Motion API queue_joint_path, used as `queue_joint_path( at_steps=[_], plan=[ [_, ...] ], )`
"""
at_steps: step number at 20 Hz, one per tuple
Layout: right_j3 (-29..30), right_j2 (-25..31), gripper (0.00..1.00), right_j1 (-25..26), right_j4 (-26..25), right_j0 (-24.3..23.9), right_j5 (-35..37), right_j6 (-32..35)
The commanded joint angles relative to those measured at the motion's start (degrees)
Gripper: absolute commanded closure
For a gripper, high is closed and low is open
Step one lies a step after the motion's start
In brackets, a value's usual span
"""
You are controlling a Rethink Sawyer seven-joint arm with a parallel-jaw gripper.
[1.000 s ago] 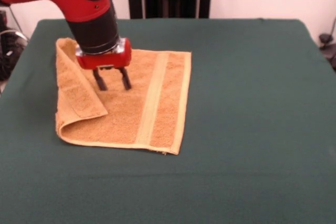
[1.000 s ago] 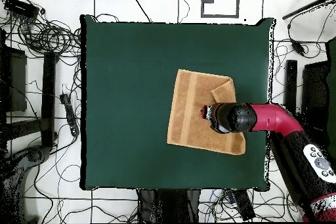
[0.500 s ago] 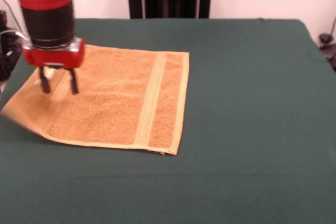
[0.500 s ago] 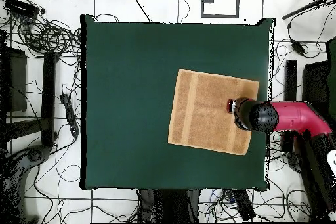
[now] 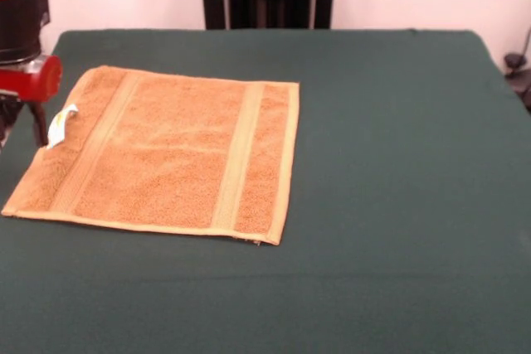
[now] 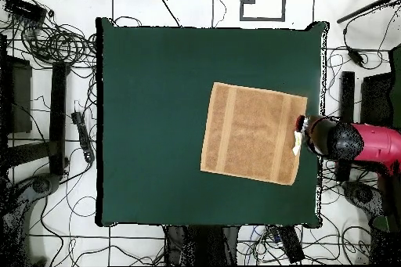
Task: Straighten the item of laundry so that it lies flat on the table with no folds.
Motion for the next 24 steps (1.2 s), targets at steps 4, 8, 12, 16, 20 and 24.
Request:
queue_joint_path(
  at_steps=[4,8,12,16,20,24],
  plan=[
    [0.5,3.0,0.00,3.1,-2.2,2.0,-4.2,-15.5],
    [3.1,2.9,0.00,3.9,-3.1,1.3,-7.4,-14.6],
    [4.6,0.8,0.00,3.4,-2.8,2.4,-8.0,-10.2],
    [5.7,-1.4,0.00,2.8,-3.7,3.7,-10.9,-5.7],
    [5.5,-3.6,0.00,3.1,-4.5,5.3,-13.2,-2.0],
    [5.5,-4.8,0.00,3.2,-4.4,6.1,-14.9,-1.6]
  ],
)
